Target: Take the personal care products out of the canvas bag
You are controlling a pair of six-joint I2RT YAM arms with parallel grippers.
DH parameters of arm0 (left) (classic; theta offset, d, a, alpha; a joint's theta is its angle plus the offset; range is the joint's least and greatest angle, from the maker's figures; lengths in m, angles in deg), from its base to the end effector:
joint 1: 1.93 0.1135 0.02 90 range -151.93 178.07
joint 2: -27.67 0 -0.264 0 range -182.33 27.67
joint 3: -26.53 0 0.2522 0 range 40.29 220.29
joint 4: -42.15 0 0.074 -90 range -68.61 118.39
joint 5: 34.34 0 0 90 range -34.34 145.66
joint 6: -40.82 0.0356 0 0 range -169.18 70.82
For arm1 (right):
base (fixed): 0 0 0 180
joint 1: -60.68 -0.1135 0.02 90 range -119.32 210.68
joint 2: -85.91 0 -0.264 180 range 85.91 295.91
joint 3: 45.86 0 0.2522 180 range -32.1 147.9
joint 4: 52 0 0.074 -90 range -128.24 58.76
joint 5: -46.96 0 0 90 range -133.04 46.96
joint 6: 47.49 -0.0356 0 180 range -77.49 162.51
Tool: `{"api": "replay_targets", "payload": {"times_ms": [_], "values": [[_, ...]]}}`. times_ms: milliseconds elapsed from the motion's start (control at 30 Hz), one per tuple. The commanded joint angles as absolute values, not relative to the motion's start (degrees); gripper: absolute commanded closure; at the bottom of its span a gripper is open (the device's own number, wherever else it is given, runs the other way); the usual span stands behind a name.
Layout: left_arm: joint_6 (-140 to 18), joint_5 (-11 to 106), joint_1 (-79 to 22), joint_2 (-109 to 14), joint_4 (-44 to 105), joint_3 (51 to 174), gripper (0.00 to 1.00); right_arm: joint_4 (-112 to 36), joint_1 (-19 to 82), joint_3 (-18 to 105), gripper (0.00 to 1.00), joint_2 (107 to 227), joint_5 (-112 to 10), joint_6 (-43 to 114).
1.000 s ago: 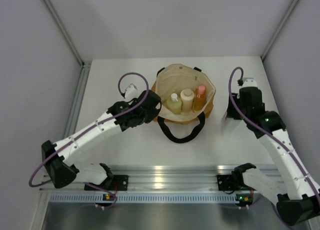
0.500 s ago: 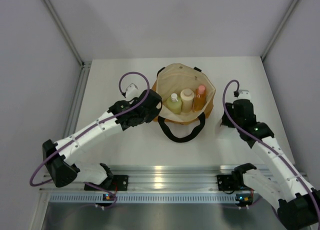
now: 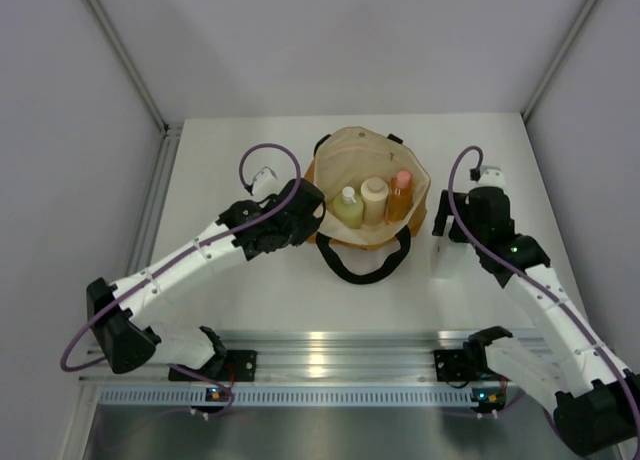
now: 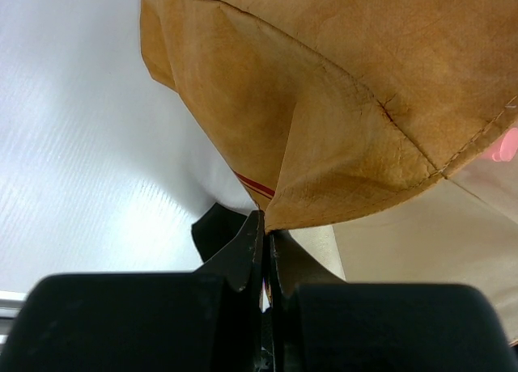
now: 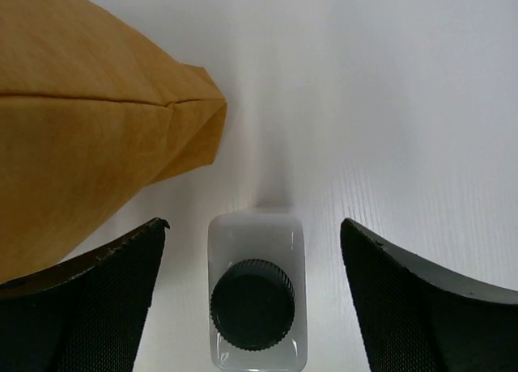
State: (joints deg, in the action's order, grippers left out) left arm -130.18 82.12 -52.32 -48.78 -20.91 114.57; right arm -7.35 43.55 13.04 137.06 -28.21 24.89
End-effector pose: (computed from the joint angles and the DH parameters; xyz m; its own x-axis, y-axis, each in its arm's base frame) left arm 0.1851 -0.1988 0.3380 -0.5844 -0.6807 -0.4417 -0.4124 0.7180 -0.5607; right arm 0.1852 0.0475 0.2880 -0.5738 0.1293 -0.8087 0.0887 0.9915 0.0956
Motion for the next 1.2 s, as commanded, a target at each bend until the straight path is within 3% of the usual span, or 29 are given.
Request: {"api": "replay_targets", "payload": {"times_ms": [0,233,400,933,1167], "values": [[-129.96,81.24,-52.56,-49.85,-20.65,116.75,1.0,-9.24,44.15,18.69,0.13,136.97,-28.63,25.29],[-129.96,81.06,-52.47,-49.68,-20.65,116.84,1.0,-4.76,44.15,29.5,0.15,137.15,-31.69,25.46],[-130.22,80.54,-52.56,-49.85,-20.65,116.84,1.0,-2.56,43.72,39.16,0.26,139.69,-38.72,26.43],[-130.83,80.27,-52.47,-49.59,-20.57,116.58,1.0,3.77,21.06,56.75,0.38,154.19,-34.35,27.58],[-131.98,80.36,-52.56,-49.24,-20.65,116.67,1.0,3.68,17.88,58.51,0.39,162.98,-32.94,27.22]]}}
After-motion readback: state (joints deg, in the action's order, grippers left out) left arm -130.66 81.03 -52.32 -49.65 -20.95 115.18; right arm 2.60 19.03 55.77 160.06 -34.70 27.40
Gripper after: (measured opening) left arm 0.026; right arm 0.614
